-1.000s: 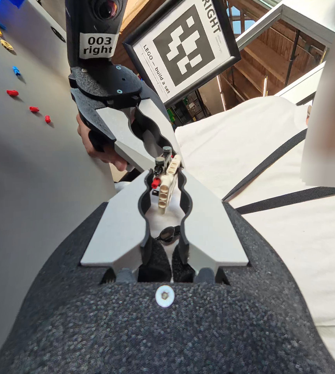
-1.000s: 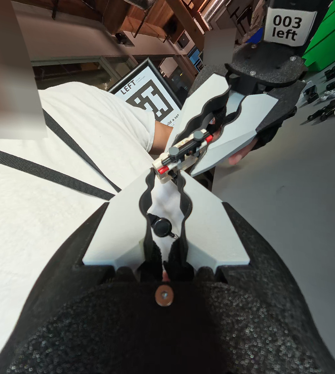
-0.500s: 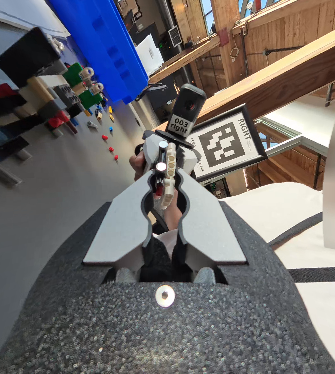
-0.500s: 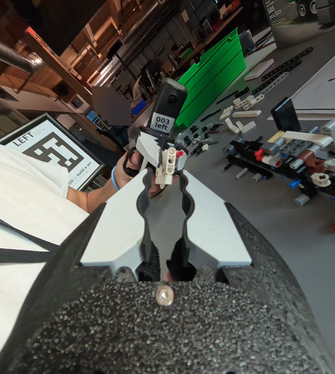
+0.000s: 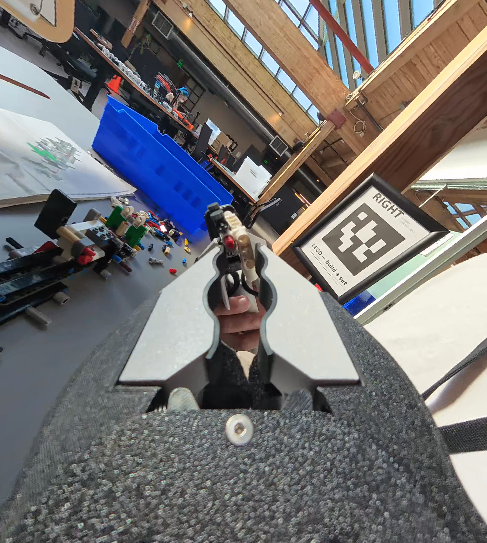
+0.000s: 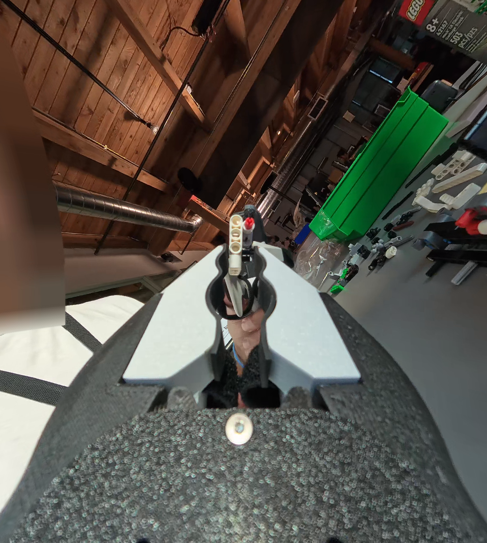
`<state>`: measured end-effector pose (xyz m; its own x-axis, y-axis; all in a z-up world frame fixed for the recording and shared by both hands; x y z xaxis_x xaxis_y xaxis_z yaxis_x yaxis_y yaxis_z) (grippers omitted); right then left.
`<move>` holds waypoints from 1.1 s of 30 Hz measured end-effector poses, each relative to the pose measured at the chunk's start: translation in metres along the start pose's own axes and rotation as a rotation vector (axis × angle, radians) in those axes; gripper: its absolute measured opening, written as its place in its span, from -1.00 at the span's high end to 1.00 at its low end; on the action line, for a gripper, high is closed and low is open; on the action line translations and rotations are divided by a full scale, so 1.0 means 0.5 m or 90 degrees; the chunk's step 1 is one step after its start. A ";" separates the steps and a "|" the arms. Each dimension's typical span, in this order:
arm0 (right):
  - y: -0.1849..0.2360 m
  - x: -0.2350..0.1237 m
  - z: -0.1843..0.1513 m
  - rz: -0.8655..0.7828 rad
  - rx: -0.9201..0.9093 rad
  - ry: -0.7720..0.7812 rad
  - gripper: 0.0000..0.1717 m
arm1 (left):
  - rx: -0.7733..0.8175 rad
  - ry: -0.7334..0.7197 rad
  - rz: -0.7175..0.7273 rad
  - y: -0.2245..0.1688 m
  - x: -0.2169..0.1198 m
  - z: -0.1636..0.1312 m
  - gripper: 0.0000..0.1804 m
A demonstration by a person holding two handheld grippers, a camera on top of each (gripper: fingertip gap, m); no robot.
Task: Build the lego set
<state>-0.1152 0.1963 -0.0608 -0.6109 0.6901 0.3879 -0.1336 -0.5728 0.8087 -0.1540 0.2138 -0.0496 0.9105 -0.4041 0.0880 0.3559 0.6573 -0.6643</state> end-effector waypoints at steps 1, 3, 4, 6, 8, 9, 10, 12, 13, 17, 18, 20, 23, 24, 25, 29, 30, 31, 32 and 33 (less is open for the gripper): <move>-0.004 0.000 0.000 -0.007 -0.006 0.007 0.84 | -0.006 -0.003 0.012 0.003 -0.001 0.000 0.83; -0.014 0.001 -0.004 -0.033 -0.038 0.036 0.83 | -0.029 -0.003 0.023 0.013 -0.006 -0.003 0.84; -0.020 0.002 -0.009 -0.053 -0.059 0.059 0.83 | -0.037 -0.004 0.027 0.019 -0.010 -0.004 0.85; -0.020 0.002 -0.020 -0.073 -0.101 0.100 0.83 | -0.040 0.009 0.018 0.025 -0.015 -0.009 0.86; -0.017 0.001 -0.032 -0.084 -0.128 0.147 0.84 | -0.071 0.035 -0.017 0.021 -0.015 -0.017 0.86; -0.017 -0.001 -0.033 -0.091 -0.144 0.156 0.84 | -0.082 0.047 -0.027 0.021 -0.013 -0.022 0.87; -0.015 -0.004 -0.035 -0.089 -0.152 0.168 0.84 | -0.082 0.059 -0.035 0.019 -0.012 -0.026 0.86; -0.016 -0.009 -0.034 -0.091 -0.147 0.179 0.84 | -0.064 0.075 -0.022 0.019 -0.009 -0.031 0.87; -0.021 -0.011 -0.030 -0.102 -0.147 0.178 0.83 | -0.046 0.081 -0.001 0.025 -0.007 -0.034 0.87; -0.012 -0.052 0.008 -0.189 -0.247 0.149 0.73 | 0.013 0.044 0.097 0.061 -0.028 -0.008 0.87; -0.005 -0.078 0.022 -0.234 -0.294 0.144 0.74 | 0.042 0.031 0.156 0.084 -0.046 0.004 0.87; -0.007 -0.150 0.046 -0.384 -0.423 0.162 0.74 | 0.106 0.006 0.263 0.121 -0.087 0.024 0.87; -0.038 -0.276 0.045 -0.645 -0.557 0.280 0.73 | 0.105 -0.006 0.294 0.142 -0.108 0.022 0.87; -0.048 -0.307 0.039 -0.704 -0.571 0.316 0.71 | 0.095 -0.006 0.291 0.146 -0.105 0.015 0.87; -0.056 -0.328 0.032 -0.738 -0.576 0.338 0.71 | 0.084 -0.006 0.285 0.149 -0.097 0.006 0.87; -0.074 -0.338 -0.006 -0.723 -0.501 0.357 0.76 | 0.080 0.010 0.256 0.137 -0.051 -0.019 0.87; -0.075 -0.334 -0.015 -0.701 -0.486 0.353 0.76 | 0.091 0.024 0.255 0.134 -0.040 -0.025 0.87; -0.075 -0.331 -0.020 -0.688 -0.487 0.350 0.76 | 0.098 0.042 0.257 0.133 -0.030 -0.033 0.87; -0.076 -0.331 -0.019 -0.692 -0.497 0.345 0.77 | 0.106 0.052 0.260 0.132 -0.023 -0.037 0.87; -0.080 -0.332 -0.018 -0.704 -0.503 0.348 0.78 | 0.113 0.058 0.262 0.131 -0.018 -0.040 0.87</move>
<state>-0.0152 0.1006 -0.1613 -0.1044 0.7826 -0.6137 -0.9945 -0.0864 0.0590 -0.1431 0.2476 -0.1087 0.9643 -0.1349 -0.2280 0.0055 0.8706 -0.4920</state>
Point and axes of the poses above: each gripper's, where its closed fingertips meet, x out along the fingers, z out of its top, y = z × x across the jaws, the point moved 2 cm from there along -x, back along the fingers, and after that the axes turned 3 degrees about y, right-handed, at the moved point
